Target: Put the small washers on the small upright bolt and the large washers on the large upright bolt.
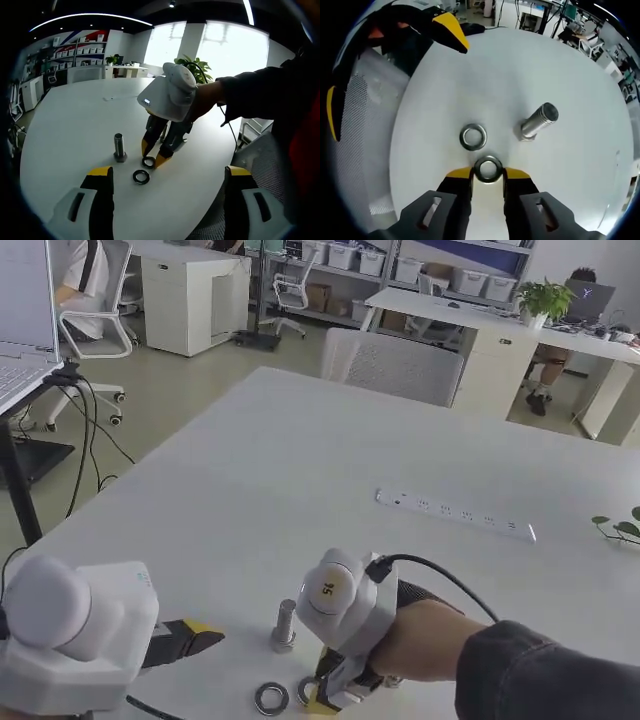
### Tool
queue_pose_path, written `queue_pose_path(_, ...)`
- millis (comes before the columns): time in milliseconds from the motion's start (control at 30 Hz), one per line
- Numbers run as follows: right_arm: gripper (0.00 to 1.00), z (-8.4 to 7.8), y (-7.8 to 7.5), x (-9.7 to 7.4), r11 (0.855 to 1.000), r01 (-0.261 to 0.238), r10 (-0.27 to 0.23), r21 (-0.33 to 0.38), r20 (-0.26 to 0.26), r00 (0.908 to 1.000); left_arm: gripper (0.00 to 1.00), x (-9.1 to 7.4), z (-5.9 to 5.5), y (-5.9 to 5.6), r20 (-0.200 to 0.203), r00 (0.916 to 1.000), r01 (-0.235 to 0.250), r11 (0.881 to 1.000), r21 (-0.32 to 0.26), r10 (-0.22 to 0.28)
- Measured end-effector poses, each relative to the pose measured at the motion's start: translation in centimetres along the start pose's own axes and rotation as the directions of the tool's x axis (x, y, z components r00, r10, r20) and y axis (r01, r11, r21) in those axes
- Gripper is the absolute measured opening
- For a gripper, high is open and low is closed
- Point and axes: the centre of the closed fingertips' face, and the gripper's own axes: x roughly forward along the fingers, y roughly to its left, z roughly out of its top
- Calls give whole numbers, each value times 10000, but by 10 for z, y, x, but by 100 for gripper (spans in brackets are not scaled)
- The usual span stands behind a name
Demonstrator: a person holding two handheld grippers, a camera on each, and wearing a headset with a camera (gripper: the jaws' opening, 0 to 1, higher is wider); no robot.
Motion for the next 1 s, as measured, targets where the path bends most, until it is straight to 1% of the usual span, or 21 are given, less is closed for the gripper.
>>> queue_pose_path(333,23,1,-1,-2,10000,62,-62,12,48,10000,94,-1,0,3,66,9999,-105,9999,-7,105)
queue_pose_path(533,23,4,-3,-10,9998,174,-174,0,145,9997,96,-1,1,4,102,9998,-163,9999,-5,163)
queue_pose_path(800,23,2,-4,-18,9996,298,-298,-24,133,9995,97,-1,1,4,122,9998,-182,9998,-30,183)
queue_pose_path(1000,23,5,-5,-33,9990,442,-441,-41,233,9988,98,0,2,3,138,9998,-169,9999,-22,169)
